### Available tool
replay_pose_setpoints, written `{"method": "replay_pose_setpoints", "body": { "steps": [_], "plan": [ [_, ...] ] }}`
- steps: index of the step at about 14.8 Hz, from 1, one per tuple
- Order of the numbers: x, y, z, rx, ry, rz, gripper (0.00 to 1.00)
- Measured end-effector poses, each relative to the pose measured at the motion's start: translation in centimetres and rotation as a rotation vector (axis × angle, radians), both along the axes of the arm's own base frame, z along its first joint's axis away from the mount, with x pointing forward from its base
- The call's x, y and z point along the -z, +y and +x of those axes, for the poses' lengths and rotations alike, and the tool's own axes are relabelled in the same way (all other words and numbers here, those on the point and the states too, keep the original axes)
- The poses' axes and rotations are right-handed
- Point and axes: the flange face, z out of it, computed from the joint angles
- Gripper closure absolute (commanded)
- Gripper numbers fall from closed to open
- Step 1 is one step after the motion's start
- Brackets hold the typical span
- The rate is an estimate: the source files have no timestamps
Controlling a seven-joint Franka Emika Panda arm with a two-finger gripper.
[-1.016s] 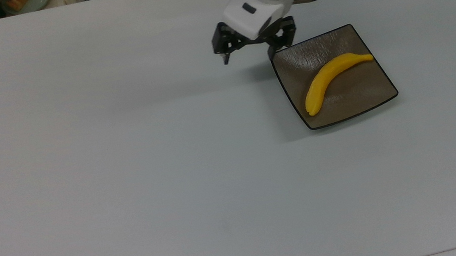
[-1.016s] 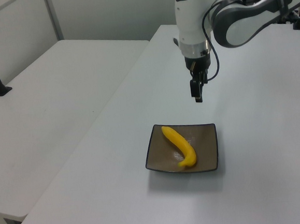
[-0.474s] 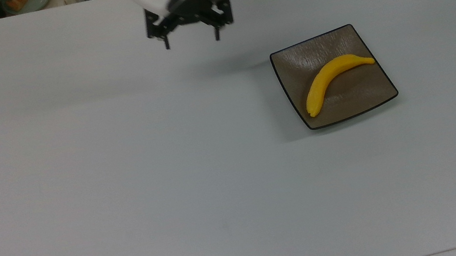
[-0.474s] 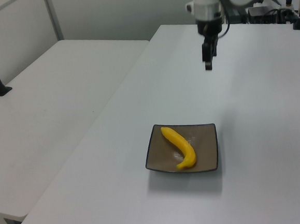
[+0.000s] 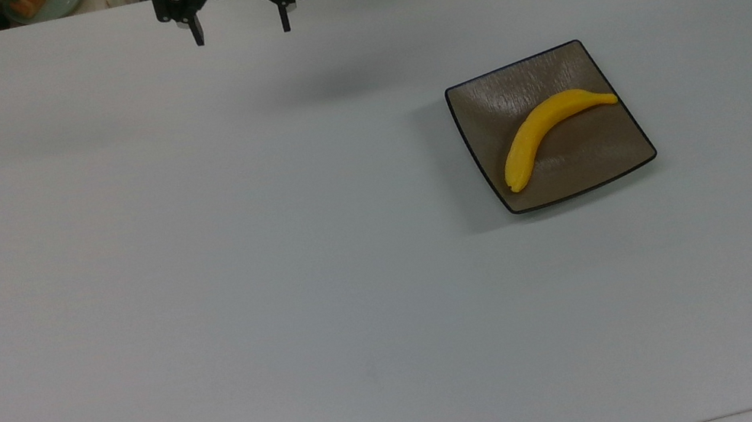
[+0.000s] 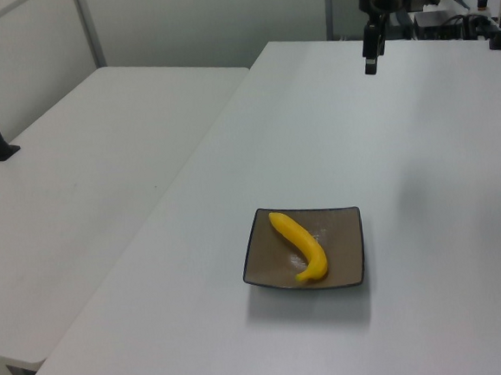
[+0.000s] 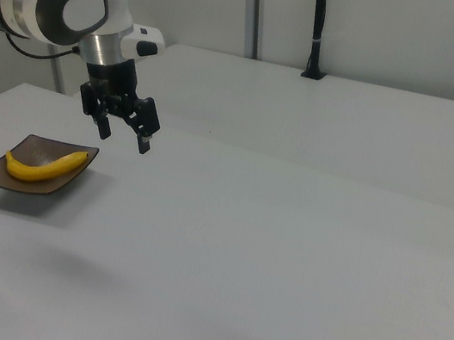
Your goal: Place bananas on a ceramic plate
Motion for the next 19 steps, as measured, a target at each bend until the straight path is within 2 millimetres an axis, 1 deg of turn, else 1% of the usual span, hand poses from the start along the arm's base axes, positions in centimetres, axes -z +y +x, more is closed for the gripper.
{"method": "replay_pose_setpoints", "body": {
  "steps": [3,5,13,19],
  "plan": [
    [0.2,-1.1,0.0,0.015,0.005,-0.001,0.00],
    [0.6,-1.3,0.0,0.018,0.012,-0.001,0.00],
    [1.0,-1.2,0.1,0.013,0.020,-0.001,0.00],
    [2.1,-1.0,0.5,0.005,0.039,-0.003,0.00]
  ]
}}
